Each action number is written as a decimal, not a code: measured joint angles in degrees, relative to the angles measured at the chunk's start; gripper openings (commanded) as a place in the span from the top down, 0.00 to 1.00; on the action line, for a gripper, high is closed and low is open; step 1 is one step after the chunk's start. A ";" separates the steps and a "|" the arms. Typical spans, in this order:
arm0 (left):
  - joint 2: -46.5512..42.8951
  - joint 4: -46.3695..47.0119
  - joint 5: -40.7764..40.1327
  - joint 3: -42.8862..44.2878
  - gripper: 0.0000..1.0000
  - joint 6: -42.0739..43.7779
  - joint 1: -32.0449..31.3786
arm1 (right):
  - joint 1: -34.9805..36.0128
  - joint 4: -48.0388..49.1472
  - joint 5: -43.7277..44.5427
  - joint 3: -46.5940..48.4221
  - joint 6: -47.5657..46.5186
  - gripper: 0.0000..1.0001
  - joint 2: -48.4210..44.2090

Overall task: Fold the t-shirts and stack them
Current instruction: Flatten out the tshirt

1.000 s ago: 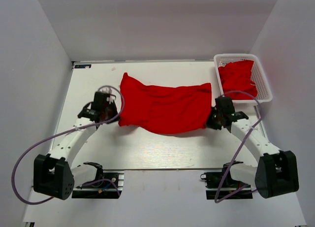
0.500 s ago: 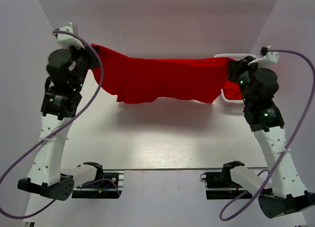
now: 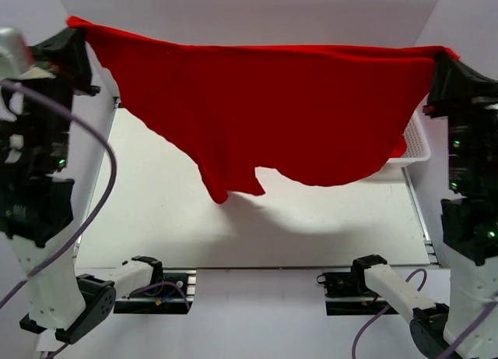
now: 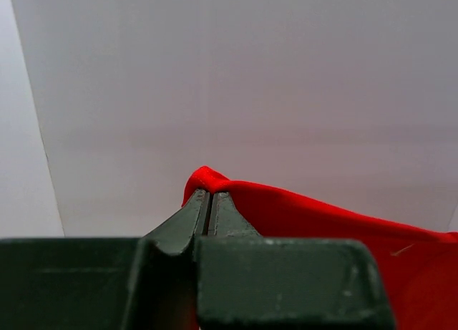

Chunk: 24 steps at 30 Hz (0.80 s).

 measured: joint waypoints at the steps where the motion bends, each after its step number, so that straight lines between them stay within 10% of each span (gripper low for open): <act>1: -0.15 0.04 0.37 1.53 1.00 0.61 0.04 | 0.00 -0.13 -0.55 1.22 -0.57 1.00 -0.33; 15: -1.90 4.94 4.96 9.81 1.00 5.81 0.26 | 0.04 0.92 -5.49 5.75 -3.43 1.00 -4.24; 24: 8.50 14.51 -2.25 -15.32 1.00 5.11 0.63 | 0.02 7.06 1.73 -18.05 1.22 1.00 2.84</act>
